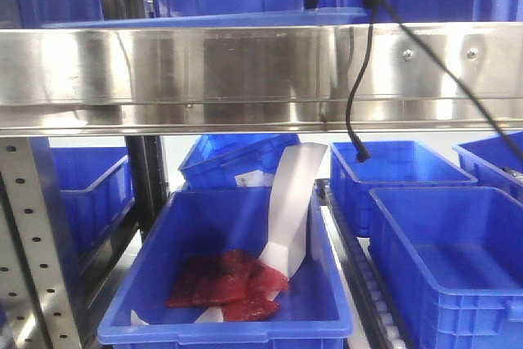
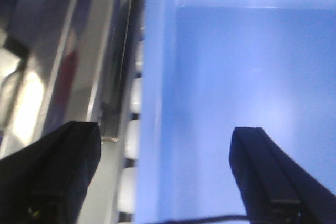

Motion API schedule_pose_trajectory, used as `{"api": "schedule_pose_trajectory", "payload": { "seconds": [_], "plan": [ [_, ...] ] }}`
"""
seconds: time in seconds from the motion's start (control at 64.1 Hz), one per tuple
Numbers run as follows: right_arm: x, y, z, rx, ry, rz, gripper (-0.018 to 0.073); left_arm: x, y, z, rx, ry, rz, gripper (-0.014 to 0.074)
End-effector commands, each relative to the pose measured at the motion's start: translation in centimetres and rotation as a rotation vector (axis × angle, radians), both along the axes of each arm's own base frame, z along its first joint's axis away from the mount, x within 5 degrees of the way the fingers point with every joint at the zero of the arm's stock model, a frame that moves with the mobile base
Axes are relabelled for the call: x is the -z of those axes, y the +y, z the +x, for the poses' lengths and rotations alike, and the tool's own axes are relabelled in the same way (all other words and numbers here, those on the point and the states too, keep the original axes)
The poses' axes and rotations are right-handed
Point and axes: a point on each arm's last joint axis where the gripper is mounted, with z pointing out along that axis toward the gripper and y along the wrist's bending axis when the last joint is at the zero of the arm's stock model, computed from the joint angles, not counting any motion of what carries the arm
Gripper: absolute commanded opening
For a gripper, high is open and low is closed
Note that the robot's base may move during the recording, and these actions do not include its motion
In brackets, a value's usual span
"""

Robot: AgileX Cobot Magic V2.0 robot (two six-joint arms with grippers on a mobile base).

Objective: Grab blue tray and place on right shelf

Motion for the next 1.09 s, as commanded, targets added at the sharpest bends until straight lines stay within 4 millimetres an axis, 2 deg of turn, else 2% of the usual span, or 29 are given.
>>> {"api": "schedule_pose_trajectory", "payload": {
  "seconds": [0.0,0.156,0.234,0.281,0.359,0.406,0.421,0.484,0.609,0.749,0.858,0.968,1.077],
  "plan": [
    [-4.5,-1.1,-1.0,-0.001,-0.150,0.020,0.0531,-3.7,1.1,-1.0,-0.025,-0.103,-0.059,0.0421],
    [-4.9,-1.0,-0.8,-0.010,-0.182,0.034,0.0523,-3.6,1.7,-0.8,-0.040,-0.093,-0.076,0.0412],
    [-5.0,-0.9,-0.7,-0.021,-0.200,0.036,0.0473,-3.7,1.7,-0.8,-0.039,-0.102,-0.078,0.0325],
    [-5.1,-0.8,-0.7,-0.033,-0.206,0.030,0.0388,-3.8,1.6,-0.7,-0.036,-0.114,-0.082,0.0223],
    [-5.2,-0.7,-0.6,-0.049,-0.223,0.028,0.0163,-4.1,1.4,-0.5,-0.027,-0.153,-0.102,0.0029],
    [-5.3,-0.6,-0.5,-0.056,-0.243,0.036,0.0064,-4.2,1.2,-0.4,-0.019,-0.173,-0.131,-0.0057],
    [-5.4,-0.6,-0.5,-0.057,-0.251,0.040,0.0036,-4.3,1.1,-0.3,-0.015,-0.184,-0.146,-0.0055],
    [-5.6,-0.5,-0.3,-0.064,-0.279,0.046,0.0064,-4.7,1.0,-0.1,-0.005,-0.226,-0.161,-0.0027],
    [-6.9,-0.7,-0.7,-0.081,-0.330,0.053,0.0062,-6.5,1.2,-0.7,0.009,-0.256,-0.149,-0.0048],
    [-11.1,-1.4,-4.0,-0.101,-0.393,0.097,0.0051,-10.6,1.7,-3.3,0.017,-0.355,-0.183,-0.0048],
    [-13.8,-1.3,-6.6,-0.162,-0.499,0.128,0.0051,-12.5,1.6,-5.7,0.048,-0.435,-0.210,-0.0048],
    [-14.0,-1.0,-8.6,-0.216,-0.553,0.136,0.0051,-12.6,1.4,-8.0,0.088,-0.507,-0.235,-0.0048],
    [-13.8,-1.1,-10.7,-0.279,-0.637,0.150,0.0051,-11.7,1.8,-10.5,0.114,-0.573,-0.264,-0.0048]
  ]
}}
